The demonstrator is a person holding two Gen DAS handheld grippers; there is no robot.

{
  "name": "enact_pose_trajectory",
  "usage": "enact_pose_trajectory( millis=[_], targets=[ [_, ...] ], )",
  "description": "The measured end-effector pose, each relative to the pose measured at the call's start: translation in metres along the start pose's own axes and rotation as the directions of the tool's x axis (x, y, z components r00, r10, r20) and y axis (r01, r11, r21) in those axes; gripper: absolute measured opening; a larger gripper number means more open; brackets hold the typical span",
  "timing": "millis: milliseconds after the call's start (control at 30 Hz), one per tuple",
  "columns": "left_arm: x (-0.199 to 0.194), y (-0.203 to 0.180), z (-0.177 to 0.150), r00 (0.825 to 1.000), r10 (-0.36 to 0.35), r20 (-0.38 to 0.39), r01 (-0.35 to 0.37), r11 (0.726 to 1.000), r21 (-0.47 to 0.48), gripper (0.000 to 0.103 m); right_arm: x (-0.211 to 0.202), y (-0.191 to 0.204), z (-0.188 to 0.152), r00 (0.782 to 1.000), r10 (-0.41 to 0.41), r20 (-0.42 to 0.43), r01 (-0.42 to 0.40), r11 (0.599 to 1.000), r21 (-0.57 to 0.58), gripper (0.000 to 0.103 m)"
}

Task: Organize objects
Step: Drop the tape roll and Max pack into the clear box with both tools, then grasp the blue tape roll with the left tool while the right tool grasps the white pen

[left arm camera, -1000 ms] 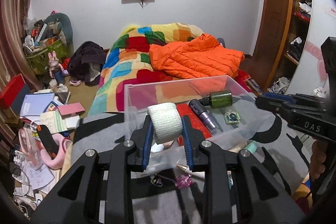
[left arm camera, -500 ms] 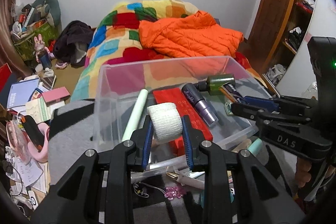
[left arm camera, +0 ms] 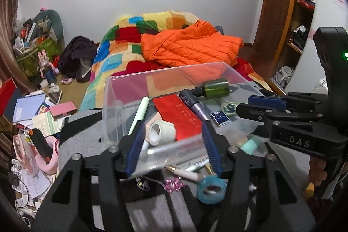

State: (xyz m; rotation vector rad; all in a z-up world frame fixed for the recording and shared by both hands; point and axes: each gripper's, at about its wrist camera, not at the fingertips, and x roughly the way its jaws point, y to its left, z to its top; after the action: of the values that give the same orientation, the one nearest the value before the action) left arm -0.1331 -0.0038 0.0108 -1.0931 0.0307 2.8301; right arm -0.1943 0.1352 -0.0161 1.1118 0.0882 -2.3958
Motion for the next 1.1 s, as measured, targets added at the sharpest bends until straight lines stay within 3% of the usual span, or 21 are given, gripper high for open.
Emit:
enact_pose_trajectory(
  millis=[200,367,500,567,600,633,900,1100],
  targets=[
    [-0.015,-0.012,-0.025,1.000,-0.027,-0.014,0.027,0.999,0.026,0.061,-0.024,0.006,-0.028,1.000,-0.015,0.012,0.015,0.998,-0.056,0.038],
    [-0.004,-0.030,-0.054,0.994,-0.073,-0.078,0.078,0.995,0.068,0.061,-0.027,0.016,-0.064,0.999,-0.003,-0.036,-0.001,0.993,-0.118,0.038],
    [0.012,-0.035,-0.065,0.987,-0.098,-0.127,0.105,0.993,0.046,0.061,-0.019,0.022,-0.086,0.996,0.027,-0.089,-0.040,0.988,-0.150,0.038],
    [0.017,-0.036,-0.066,0.987,-0.100,-0.129,0.106,0.994,0.036,0.054,-0.015,0.024,-0.092,0.994,0.036,-0.105,-0.053,0.985,-0.163,0.038],
    [0.019,-0.036,-0.066,0.986,-0.100,-0.132,0.105,0.994,0.035,0.042,-0.012,0.026,-0.094,0.992,0.043,-0.117,-0.062,0.984,-0.166,0.038],
    [0.021,-0.036,-0.067,0.984,-0.108,-0.141,0.113,0.993,0.031,0.039,-0.008,0.028,-0.096,0.990,0.057,-0.127,-0.078,0.983,-0.166,0.038],
    [0.000,-0.012,-0.078,0.989,-0.100,-0.105,0.096,0.994,-0.046,0.039,0.007,0.035,-0.096,0.985,0.099,-0.143,-0.122,0.979,-0.163,0.017],
    [-0.025,0.008,-0.092,0.988,-0.115,-0.107,0.107,0.992,-0.073,0.039,-0.006,0.033,-0.106,0.981,0.122,-0.148,-0.144,0.978,-0.150,0.016]
  ],
)
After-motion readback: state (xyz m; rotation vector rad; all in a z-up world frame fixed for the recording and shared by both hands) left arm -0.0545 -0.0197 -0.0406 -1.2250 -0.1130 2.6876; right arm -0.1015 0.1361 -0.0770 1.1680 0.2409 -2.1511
